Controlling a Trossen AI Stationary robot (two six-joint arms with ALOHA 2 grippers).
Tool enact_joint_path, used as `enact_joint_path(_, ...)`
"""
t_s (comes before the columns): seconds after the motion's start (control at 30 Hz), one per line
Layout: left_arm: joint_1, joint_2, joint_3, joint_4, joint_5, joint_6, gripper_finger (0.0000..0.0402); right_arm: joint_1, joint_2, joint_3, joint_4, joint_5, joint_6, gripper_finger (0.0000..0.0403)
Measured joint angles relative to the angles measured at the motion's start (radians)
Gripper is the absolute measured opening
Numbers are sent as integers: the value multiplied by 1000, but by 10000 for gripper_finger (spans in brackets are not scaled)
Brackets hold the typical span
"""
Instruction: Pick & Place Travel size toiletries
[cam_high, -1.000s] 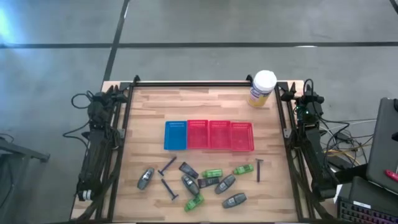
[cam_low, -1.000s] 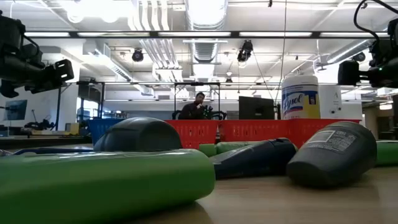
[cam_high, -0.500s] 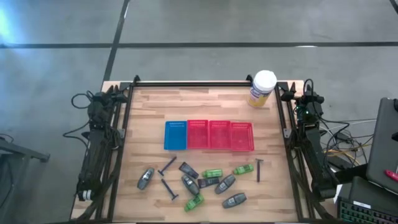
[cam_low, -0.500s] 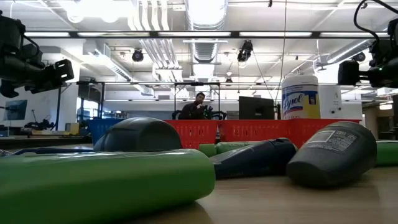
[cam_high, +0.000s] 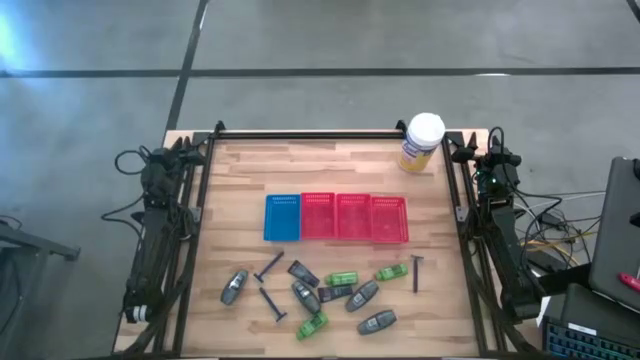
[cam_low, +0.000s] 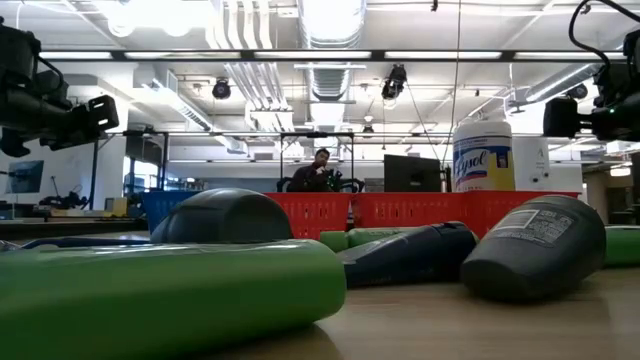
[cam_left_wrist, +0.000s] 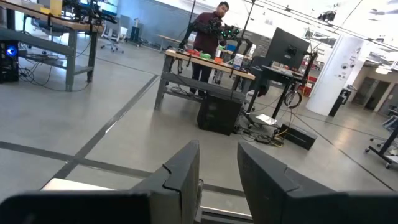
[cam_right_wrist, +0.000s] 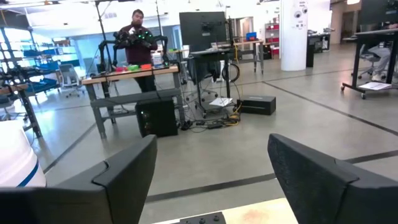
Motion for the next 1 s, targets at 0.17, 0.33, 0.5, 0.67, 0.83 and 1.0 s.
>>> enact_joint_path(0.17, 0, 0, 0, 0, 0, 0, 115, 0, 0, 0, 0, 0, 0, 285)
enact_joint_path(0.33, 0, 0, 0, 0, 0, 0, 115, 0, 0, 0, 0, 0, 0, 271)
enact_joint_path(0.5, 0, 0, 0, 0, 0, 0, 115, 0, 0, 0, 0, 0, 0, 258)
enact_joint_path(0.67, 0, 0, 0, 0, 0, 0, 115, 0, 0, 0, 0, 0, 0, 244)
enact_joint_path(0.83, 0, 0, 0, 0, 0, 0, 115, 0, 0, 0, 0, 0, 0, 234)
enact_joint_path(1.0, 0, 0, 0, 0, 0, 0, 115, 0, 0, 0, 0, 0, 0, 226)
